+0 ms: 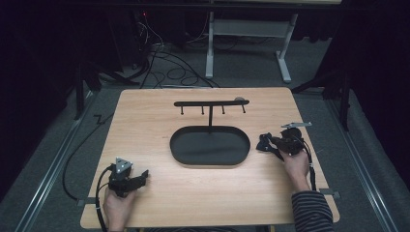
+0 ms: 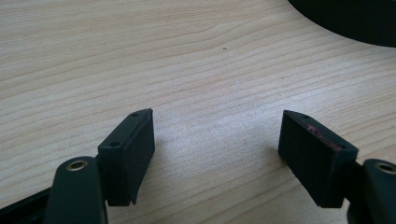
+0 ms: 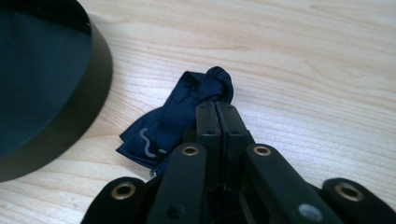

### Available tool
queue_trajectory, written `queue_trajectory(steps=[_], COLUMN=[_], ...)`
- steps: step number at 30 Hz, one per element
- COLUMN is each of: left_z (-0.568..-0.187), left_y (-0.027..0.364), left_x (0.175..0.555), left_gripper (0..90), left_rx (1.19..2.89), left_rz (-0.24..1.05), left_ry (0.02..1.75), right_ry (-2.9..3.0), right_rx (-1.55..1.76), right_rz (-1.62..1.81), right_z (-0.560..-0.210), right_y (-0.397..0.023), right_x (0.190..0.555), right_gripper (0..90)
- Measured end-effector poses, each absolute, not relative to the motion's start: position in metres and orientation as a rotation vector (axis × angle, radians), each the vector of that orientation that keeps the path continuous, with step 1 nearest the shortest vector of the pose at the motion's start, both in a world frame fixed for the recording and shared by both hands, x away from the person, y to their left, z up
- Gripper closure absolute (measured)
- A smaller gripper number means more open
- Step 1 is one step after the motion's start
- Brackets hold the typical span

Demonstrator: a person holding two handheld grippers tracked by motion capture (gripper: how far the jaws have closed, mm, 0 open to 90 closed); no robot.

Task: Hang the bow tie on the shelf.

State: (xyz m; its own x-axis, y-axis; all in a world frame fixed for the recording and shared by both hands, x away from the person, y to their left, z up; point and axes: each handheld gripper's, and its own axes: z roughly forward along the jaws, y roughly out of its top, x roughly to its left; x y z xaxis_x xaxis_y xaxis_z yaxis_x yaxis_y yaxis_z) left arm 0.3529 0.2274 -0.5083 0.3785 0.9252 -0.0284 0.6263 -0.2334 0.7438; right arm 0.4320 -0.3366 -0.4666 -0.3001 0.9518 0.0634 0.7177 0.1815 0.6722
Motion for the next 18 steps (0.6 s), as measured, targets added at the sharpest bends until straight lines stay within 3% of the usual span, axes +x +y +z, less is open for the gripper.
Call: queue_trajectory(steps=[18], left_z=[-0.508], left_y=[0.227], left_x=[0.353], left_gripper=[27.5], left_rx=[1.963], left_rz=[0.563], left_ry=[1.334], right_ry=[2.006], right_rx=[1.449], right_rz=[1.051], right_z=[-0.433], right_y=[-0.336], right_x=[0.405], right_gripper=[90.0])
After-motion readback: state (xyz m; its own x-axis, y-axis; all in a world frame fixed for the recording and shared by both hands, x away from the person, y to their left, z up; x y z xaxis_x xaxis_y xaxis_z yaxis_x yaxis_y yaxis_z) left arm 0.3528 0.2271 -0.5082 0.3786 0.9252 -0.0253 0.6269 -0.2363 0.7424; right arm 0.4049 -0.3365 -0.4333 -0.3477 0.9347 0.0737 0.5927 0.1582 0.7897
